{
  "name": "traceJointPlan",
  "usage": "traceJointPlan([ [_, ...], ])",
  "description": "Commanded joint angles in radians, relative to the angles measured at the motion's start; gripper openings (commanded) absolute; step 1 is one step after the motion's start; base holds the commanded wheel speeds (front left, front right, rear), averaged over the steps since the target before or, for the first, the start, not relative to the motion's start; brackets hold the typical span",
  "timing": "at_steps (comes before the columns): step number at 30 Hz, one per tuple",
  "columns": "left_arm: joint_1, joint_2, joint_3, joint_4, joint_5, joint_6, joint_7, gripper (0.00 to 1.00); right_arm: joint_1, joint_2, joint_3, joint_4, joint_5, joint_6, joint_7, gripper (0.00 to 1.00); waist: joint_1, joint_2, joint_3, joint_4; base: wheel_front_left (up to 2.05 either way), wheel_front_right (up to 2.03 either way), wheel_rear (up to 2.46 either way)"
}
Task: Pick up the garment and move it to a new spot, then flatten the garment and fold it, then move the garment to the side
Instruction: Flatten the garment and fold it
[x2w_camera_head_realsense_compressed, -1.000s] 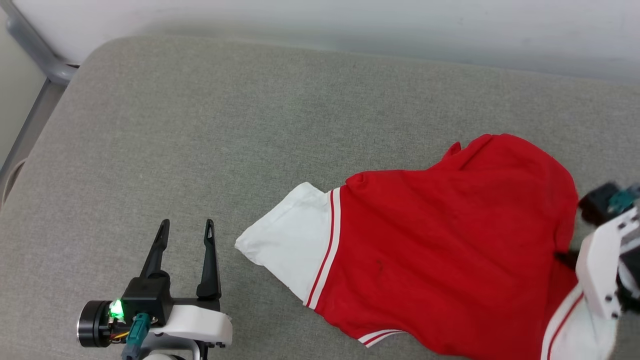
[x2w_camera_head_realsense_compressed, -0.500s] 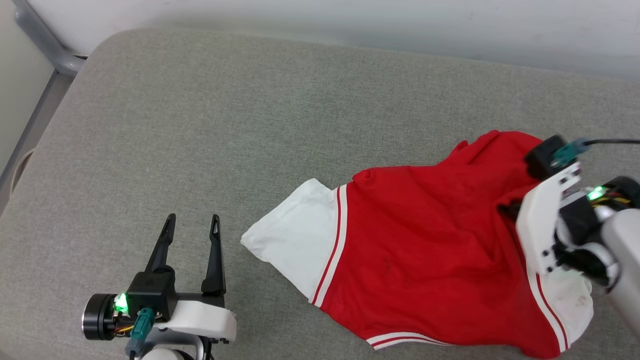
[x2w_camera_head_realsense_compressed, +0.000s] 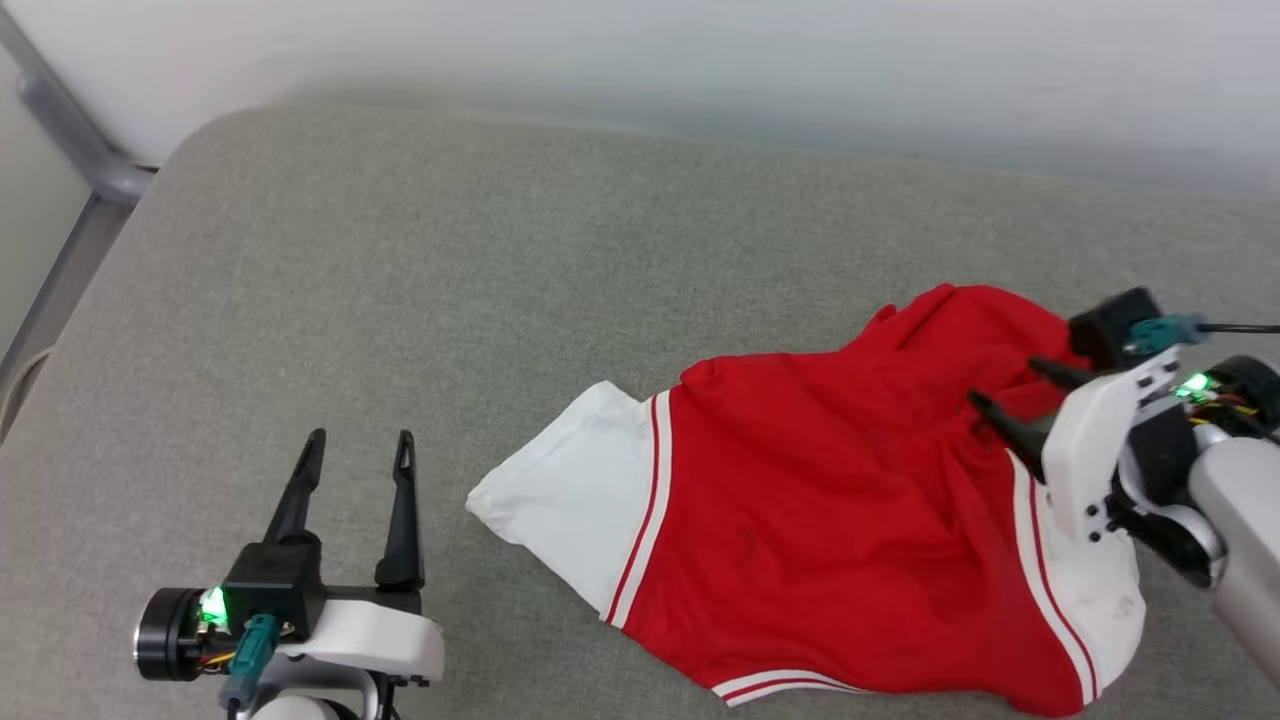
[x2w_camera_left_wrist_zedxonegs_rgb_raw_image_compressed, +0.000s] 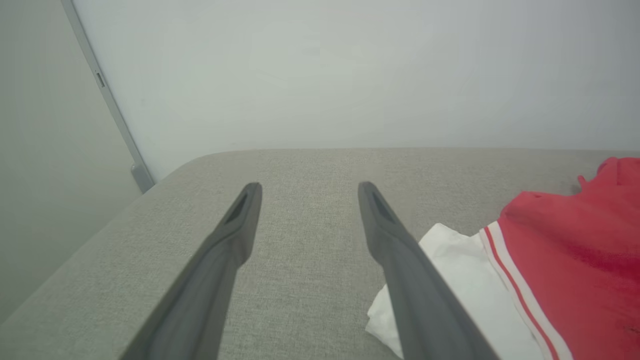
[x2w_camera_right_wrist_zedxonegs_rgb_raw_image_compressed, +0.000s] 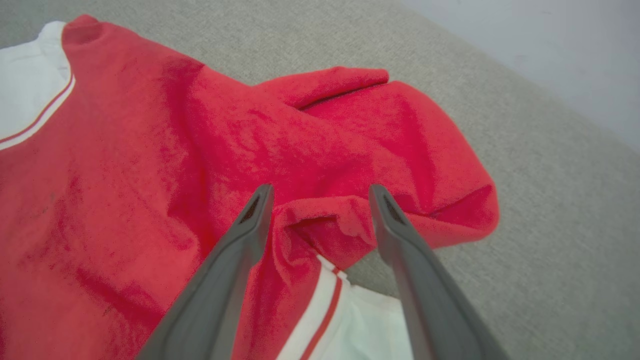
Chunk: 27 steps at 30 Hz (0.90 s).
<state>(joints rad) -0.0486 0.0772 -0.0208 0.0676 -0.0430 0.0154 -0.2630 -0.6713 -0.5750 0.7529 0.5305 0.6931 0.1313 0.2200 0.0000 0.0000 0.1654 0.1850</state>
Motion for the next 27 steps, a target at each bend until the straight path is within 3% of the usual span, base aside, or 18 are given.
traceJointPlan([
  [1,-0.009,0.007,0.007,-0.004,-0.004,-0.006,-0.002,1.00,0.022,-0.009,-0.012,-0.007,-0.007,-0.001,-0.028,1.00,0.0000,0.0000,-0.024,-0.022,0.00,0.00,0.00],
  [5,-0.026,0.036,0.020,-0.004,-0.012,-0.033,-0.002,1.00,0.082,-0.035,-0.116,-0.037,-0.043,-0.001,-0.159,1.00,0.0000,0.0000,-0.052,-0.054,0.00,0.00,0.00],
  [9,-0.056,0.071,0.024,0.010,-0.026,-0.070,-0.002,1.00,0.173,-0.021,-0.265,-0.084,-0.109,-0.001,-0.268,1.00,0.0000,0.0000,-0.067,-0.080,0.00,0.00,0.00],
  [16,-0.169,0.165,-0.027,0.056,-0.051,-0.128,0.065,1.00,0.378,0.109,-0.547,-0.256,-0.315,-0.001,-0.365,1.00,0.0000,0.0000,-0.077,-0.111,0.00,0.00,0.00],
  [22,-0.297,0.259,-0.148,0.075,-0.181,-0.144,0.256,1.00,0.541,0.255,-0.687,-0.457,-0.463,-0.001,-0.338,1.00,0.0000,0.0000,-0.064,-0.125,0.00,0.00,0.00],
  [27,-0.382,0.381,-0.301,0.082,-0.374,-0.144,0.520,1.00,0.624,0.320,-0.716,-0.568,-0.517,-0.001,-0.304,1.00,0.0000,0.0000,-0.047,-0.139,0.00,0.00,0.00],
])
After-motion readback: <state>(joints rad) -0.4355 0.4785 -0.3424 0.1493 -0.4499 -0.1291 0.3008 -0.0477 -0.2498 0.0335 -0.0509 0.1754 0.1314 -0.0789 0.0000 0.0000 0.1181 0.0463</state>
